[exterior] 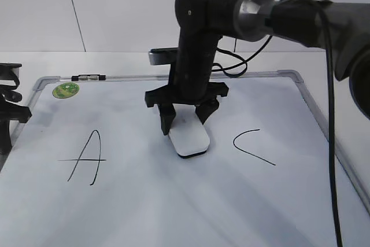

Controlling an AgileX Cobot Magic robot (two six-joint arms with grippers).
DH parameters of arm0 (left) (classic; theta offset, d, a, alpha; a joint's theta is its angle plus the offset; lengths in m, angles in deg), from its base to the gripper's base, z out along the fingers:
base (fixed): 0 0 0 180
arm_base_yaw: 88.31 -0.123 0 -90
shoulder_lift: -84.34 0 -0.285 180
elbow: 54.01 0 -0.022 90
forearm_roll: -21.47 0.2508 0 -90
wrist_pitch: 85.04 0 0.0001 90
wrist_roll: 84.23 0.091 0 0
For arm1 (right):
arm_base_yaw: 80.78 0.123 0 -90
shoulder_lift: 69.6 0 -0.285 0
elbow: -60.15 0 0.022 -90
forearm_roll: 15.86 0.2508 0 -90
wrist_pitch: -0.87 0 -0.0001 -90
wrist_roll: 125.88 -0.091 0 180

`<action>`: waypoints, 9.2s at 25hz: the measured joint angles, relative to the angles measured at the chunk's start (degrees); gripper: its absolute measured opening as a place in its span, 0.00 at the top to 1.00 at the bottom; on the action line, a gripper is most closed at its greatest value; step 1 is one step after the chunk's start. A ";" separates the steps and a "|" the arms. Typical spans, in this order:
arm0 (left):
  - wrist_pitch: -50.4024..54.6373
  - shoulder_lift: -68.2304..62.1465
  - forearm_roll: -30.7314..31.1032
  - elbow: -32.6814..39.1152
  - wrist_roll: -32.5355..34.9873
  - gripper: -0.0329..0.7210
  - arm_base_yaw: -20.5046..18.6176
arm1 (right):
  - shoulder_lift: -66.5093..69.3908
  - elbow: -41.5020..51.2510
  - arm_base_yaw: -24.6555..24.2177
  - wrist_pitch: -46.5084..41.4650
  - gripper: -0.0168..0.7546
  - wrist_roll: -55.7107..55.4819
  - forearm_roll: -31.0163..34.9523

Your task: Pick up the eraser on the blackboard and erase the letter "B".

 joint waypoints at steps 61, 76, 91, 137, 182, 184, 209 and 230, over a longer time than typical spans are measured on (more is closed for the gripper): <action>0.11 0.00 -0.02 0.00 0.00 0.93 0.00 | -8.31 -3.50 -9.81 2.69 0.28 3.92 4.28; 0.45 -1.71 -0.97 -3.82 0.91 0.93 0.00 | -23.28 24.57 -23.45 2.93 0.28 4.18 0.94; 0.68 -2.45 -2.28 -4.57 1.67 0.93 2.44 | -23.20 29.22 -29.21 3.44 0.28 3.65 -5.11; 0.76 -2.45 -2.50 -4.66 1.80 0.92 2.44 | -16.48 24.64 -29.86 3.60 0.22 5.16 -5.23; 11.06 -2.50 -2.29 -16.58 3.74 0.57 2.95 | -47.46 29.02 -29.86 2.92 0.21 5.20 0.64; 11.07 -2.05 -2.53 -18.10 3.74 0.57 2.95 | -50.42 30.67 -29.86 2.79 0.21 5.20 1.27; 14.07 63.73 -4.18 8.74 1.41 0.58 2.95 | -105.62 63.47 -29.86 1.10 0.21 5.29 2.51; 15.78 109.56 -6.54 32.13 1.41 0.58 2.95 | -136.11 85.73 -29.86 2.78 0.21 9.39 -7.70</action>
